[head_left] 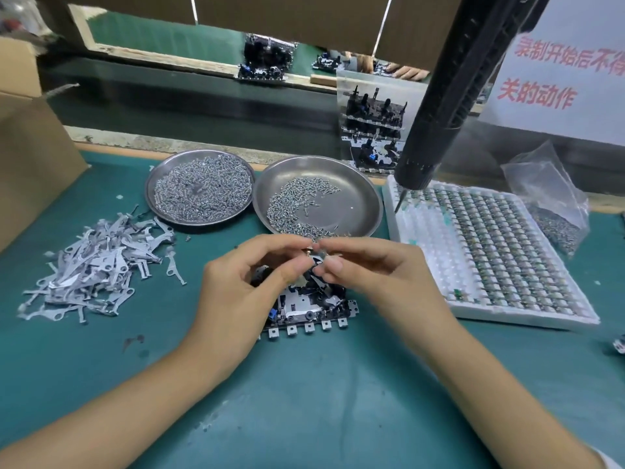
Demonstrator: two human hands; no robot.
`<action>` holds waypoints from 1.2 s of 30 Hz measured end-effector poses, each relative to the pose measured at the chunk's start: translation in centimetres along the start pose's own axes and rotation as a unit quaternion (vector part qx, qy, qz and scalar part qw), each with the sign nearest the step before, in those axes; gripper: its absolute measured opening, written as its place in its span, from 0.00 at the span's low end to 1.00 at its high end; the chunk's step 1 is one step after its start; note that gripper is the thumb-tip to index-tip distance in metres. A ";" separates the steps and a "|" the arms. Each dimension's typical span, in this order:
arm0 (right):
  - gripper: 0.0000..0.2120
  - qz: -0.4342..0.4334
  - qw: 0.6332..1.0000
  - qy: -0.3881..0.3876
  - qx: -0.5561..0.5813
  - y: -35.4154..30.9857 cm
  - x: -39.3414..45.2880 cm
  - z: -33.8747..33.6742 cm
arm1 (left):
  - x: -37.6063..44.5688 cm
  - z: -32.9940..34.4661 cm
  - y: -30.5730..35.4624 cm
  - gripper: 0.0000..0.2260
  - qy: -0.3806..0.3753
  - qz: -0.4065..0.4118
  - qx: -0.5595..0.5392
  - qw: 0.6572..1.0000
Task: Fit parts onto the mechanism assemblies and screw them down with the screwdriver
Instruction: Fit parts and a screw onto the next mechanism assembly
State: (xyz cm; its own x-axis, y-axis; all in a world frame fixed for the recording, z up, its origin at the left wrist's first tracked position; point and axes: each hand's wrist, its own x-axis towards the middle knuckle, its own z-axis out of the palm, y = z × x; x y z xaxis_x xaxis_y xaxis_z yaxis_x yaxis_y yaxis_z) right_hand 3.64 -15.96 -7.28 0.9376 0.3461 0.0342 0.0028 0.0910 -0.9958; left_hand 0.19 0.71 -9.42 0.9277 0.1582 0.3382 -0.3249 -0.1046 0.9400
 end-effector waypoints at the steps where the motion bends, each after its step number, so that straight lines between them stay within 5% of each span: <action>1: 0.13 -0.001 1.000 0.003 0.009 0.0 -0.1 0.1 | 0.0 0.0 0.0 0.10 -0.004 0.002 -0.002 1.000; 28: 0.10 -0.027 0.999 0.017 -0.028 0.3 -0.5 0.5 | 0.0 0.1 0.0 0.06 -0.044 0.001 -0.004 0.999; 36: 0.08 -0.096 0.986 0.008 -0.136 0.5 -0.8 0.6 | 0.1 -0.2 0.2 0.13 -0.004 0.072 0.108 0.992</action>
State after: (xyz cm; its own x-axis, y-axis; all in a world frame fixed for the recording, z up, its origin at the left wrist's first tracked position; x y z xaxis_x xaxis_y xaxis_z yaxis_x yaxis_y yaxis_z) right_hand 2.71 -15.66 -7.73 0.9162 0.3319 0.2244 0.2713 -0.1016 -0.9571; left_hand 0.19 0.95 -9.17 0.8766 0.1184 0.4665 -0.4075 -0.3331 0.8503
